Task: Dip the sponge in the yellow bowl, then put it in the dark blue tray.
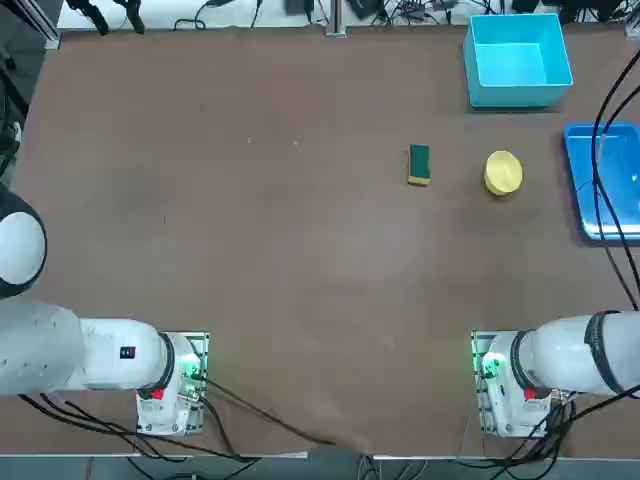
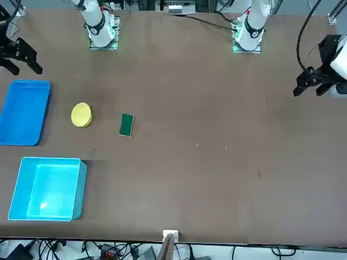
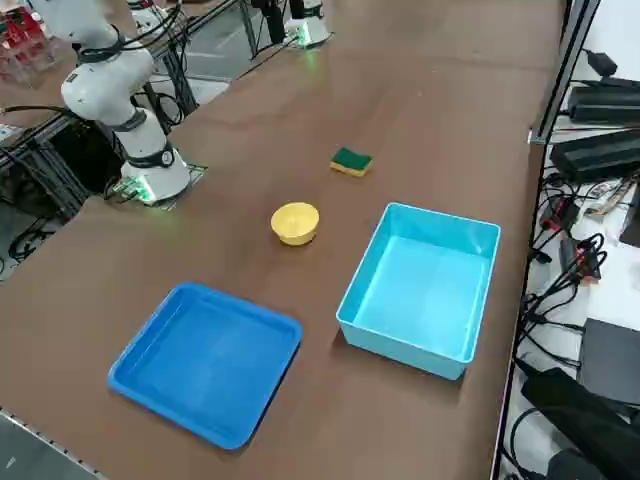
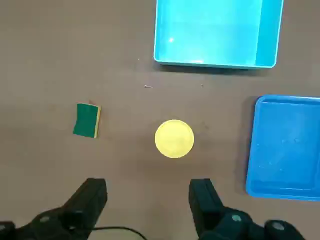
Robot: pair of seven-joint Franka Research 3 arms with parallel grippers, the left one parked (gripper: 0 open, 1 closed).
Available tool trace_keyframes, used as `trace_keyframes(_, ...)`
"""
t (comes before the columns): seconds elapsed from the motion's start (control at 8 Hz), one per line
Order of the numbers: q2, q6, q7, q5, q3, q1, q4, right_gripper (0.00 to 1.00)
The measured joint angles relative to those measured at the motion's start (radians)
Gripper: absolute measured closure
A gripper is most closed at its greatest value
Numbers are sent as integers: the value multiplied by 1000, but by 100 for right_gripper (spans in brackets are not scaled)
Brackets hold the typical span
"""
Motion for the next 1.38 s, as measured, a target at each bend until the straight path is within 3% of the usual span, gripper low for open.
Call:
trace_keyframes(0.5,3,-1,35,2,12,8,-2,0)
trace_keyframes(0.75,28,9,80,4,43,50,-30,0)
trace_keyframes(1.0,78,110,175,5,54,139,-106,0)
trace_keyframes(1.38,136,370,291,6,58,239,-315,0)
